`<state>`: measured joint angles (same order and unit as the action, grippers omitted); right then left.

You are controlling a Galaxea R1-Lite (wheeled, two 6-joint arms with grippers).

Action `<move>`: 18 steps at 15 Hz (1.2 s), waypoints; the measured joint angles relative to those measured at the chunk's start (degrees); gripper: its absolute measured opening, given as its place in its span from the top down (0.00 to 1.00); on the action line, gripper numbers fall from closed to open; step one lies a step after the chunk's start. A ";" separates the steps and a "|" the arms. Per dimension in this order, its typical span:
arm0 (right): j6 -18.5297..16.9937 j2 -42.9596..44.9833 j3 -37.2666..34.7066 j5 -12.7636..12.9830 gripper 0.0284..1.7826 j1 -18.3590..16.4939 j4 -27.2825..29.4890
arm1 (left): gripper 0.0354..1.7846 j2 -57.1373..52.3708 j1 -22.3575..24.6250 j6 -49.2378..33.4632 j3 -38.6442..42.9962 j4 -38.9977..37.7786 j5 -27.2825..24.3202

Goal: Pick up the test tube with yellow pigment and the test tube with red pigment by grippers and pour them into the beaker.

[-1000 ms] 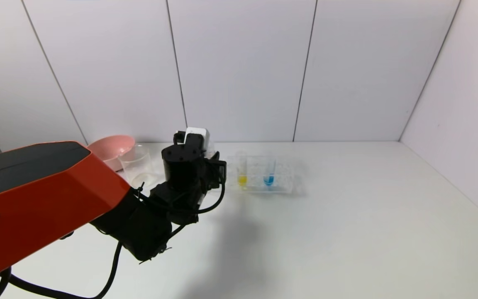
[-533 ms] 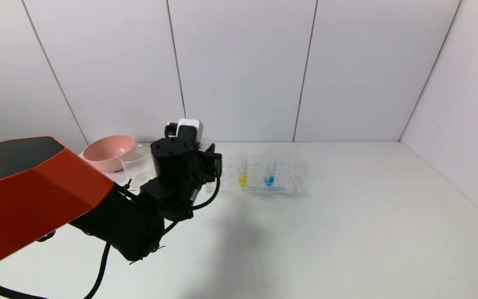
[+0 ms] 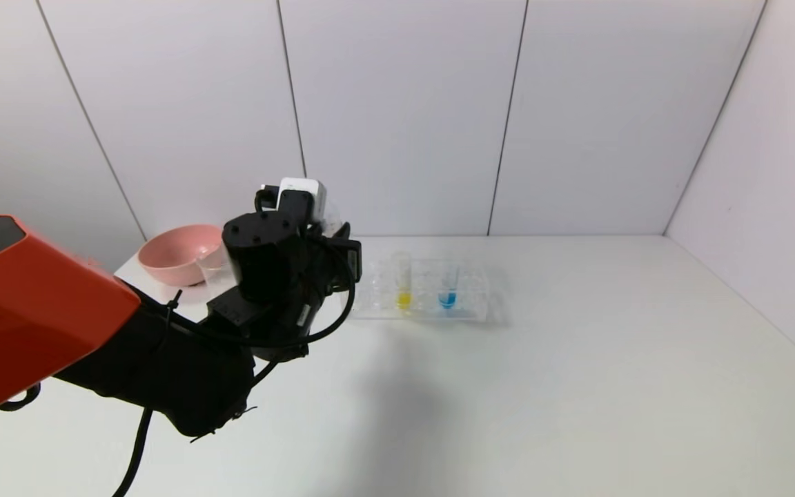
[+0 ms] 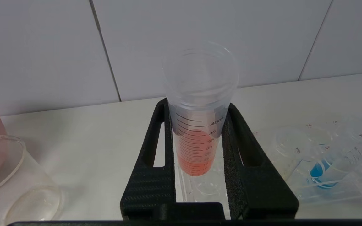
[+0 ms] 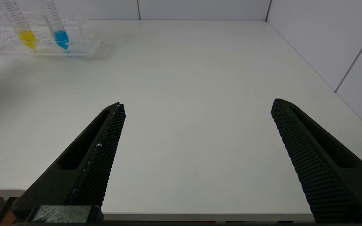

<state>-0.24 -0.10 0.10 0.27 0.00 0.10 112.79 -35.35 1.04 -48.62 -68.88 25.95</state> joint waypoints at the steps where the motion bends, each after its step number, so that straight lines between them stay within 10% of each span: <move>1: -0.02 0.00 0.00 -0.02 0.05 0.00 0.00 | 0.76 -0.88 0.10 0.26 0.20 0.49 0.37; 18: -0.02 0.00 0.00 0.00 0.05 0.00 0.00 | 0.76 -18.86 13.62 3.34 -1.07 20.46 -0.02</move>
<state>-0.27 -0.10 0.10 0.27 0.00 0.10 93.93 -21.74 4.38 -49.69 -48.42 25.93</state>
